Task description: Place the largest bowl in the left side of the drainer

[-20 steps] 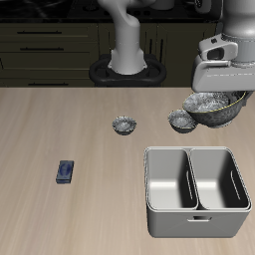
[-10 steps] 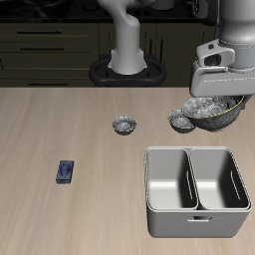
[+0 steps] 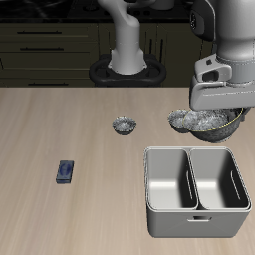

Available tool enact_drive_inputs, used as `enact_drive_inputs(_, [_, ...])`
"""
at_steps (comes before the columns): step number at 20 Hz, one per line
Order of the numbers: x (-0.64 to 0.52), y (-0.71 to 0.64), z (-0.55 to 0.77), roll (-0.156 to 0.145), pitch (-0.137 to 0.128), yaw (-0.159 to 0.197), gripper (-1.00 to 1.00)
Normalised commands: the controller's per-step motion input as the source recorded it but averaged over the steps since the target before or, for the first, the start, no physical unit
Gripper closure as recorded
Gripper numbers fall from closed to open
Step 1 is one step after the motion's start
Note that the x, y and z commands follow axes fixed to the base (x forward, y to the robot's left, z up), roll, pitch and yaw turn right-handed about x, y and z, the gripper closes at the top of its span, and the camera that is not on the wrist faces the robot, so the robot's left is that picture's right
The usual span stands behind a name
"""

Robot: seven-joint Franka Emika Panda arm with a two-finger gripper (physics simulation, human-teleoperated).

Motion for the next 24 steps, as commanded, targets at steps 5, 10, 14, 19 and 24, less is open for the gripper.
enact_drive_inputs(5, [-0.02, 0.1, -0.14, 0.051, 0.011, 0.015, 1.0])
enact_drive_inputs(10, [-0.06, 0.09, -0.01, 0.039, 0.002, 0.006, 1.0])
enact_drive_inputs(14, [-0.06, 0.06, -0.02, 0.029, 0.002, 0.012, 1.0])
enact_drive_inputs(19, [0.0, 0.0, -0.02, 0.017, 0.004, 0.007, 1.0])
enact_drive_inputs(24, [0.04, -0.01, 0.08, 0.009, -0.012, -0.002, 1.0])
